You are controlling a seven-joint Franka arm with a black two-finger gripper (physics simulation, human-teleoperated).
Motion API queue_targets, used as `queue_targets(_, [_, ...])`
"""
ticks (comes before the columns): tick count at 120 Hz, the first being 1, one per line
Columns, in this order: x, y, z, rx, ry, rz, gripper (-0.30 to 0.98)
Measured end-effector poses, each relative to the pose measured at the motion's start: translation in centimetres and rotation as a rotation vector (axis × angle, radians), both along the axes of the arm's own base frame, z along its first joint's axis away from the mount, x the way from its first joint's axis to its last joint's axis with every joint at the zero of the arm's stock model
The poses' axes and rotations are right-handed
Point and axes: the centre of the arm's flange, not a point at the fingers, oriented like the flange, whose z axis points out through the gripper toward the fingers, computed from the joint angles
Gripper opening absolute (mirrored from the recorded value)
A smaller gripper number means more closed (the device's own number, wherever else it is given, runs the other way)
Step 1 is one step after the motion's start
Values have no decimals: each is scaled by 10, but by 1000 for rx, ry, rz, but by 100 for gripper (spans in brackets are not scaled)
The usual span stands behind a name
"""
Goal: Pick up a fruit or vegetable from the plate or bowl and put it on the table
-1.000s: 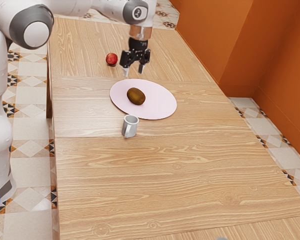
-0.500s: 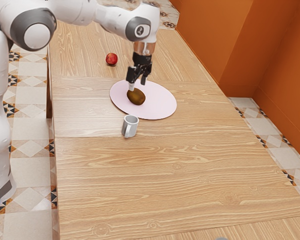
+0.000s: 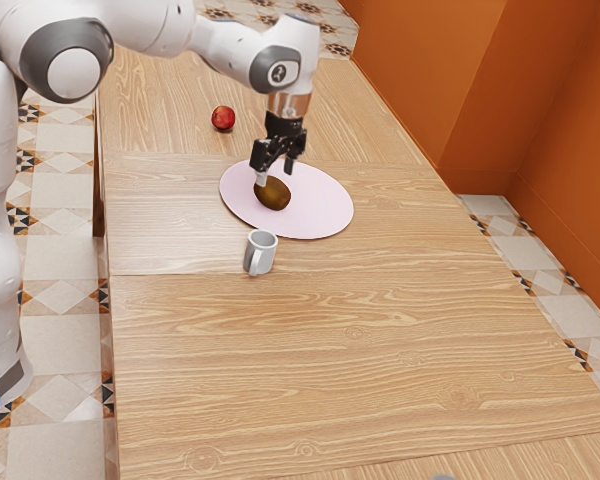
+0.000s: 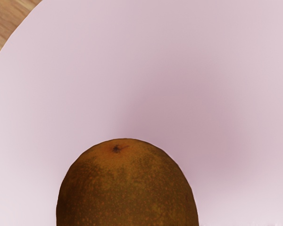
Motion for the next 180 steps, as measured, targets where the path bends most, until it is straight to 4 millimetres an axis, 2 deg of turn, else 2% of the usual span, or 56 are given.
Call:
queue_targets(37, [10, -4, -16, -9, -10, -17, 69])
queue_targets(62, [6, 0, -30, -16, -7, 4, 69])
queue_targets(106, [14, 0, -47, -10, -10, 11, 69])
queue_targets(127, [16, -2, -47, -5, -18, 12, 35])
queue_targets(140, [17, -2, -45, -1, -21, 10, 26])
queue_targets(158, [18, -12, -24, 23, -50, -16, 26])
queue_targets(164, [17, -19, 0, 49, -79, -37, 26])
queue_targets(175, [10, -30, 62, 102, -149, -73, 27])
queue_targets(180, [5, -35, 80, 121, -163, -87, 27])
